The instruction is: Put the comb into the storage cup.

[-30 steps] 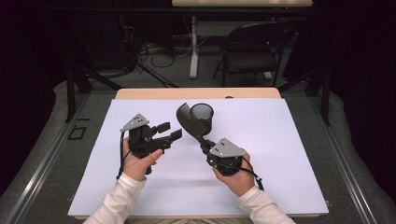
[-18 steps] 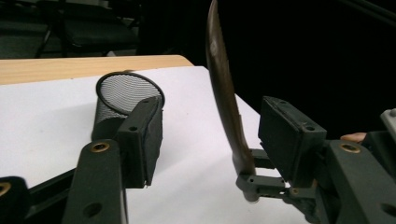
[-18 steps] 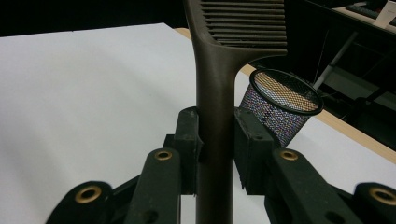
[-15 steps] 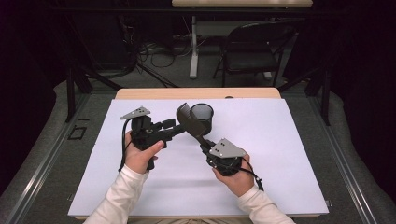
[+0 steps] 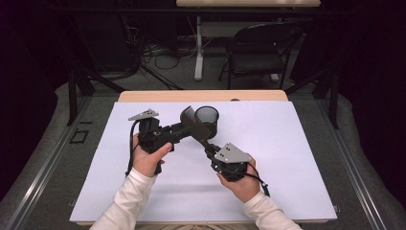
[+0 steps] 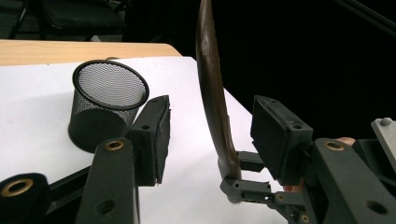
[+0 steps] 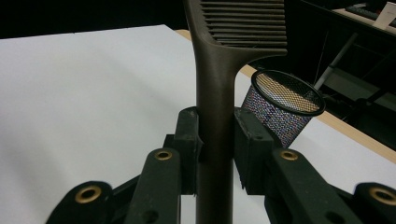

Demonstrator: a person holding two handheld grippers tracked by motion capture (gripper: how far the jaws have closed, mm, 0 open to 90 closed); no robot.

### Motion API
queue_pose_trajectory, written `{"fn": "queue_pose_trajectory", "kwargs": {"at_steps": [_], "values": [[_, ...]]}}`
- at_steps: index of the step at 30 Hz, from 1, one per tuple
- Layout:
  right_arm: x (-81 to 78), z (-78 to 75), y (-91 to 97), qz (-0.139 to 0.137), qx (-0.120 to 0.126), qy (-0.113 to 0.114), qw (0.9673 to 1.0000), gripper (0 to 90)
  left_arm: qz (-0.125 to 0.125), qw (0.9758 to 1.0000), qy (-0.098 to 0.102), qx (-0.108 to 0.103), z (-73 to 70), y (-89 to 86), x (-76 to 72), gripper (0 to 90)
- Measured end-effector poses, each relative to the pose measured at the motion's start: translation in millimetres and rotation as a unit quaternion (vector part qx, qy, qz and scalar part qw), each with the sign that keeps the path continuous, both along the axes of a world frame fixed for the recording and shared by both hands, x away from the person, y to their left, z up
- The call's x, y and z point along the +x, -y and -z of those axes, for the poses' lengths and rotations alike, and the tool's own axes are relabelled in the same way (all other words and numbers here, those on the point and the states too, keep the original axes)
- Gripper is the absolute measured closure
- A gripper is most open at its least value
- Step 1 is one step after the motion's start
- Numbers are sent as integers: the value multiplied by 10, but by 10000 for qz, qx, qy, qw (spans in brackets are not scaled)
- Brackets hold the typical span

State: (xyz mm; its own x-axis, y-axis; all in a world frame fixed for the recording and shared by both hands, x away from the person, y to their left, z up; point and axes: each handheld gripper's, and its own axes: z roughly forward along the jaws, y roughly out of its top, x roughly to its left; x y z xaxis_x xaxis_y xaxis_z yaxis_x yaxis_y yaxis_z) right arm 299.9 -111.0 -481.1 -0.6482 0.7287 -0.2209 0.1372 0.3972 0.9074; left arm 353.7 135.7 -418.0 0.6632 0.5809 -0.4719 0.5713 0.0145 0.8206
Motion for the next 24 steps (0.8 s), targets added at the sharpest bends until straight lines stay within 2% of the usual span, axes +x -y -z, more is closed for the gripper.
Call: {"fn": "queue_pose_trajectory", "kwargs": {"at_steps": [7,10,24], "values": [[-25,28,-37,-64,-25,-13,10000,728,51,9999,-94,-44,39,-17,13,532],[-38,40,-57,-100,-33,-37,9999,728,33,9998,-135,-131,44,-38,11,558],[-85,93,-135,-292,-5,-172,9994,728,-54,9998,-134,-143,69,-87,6,656]]}}
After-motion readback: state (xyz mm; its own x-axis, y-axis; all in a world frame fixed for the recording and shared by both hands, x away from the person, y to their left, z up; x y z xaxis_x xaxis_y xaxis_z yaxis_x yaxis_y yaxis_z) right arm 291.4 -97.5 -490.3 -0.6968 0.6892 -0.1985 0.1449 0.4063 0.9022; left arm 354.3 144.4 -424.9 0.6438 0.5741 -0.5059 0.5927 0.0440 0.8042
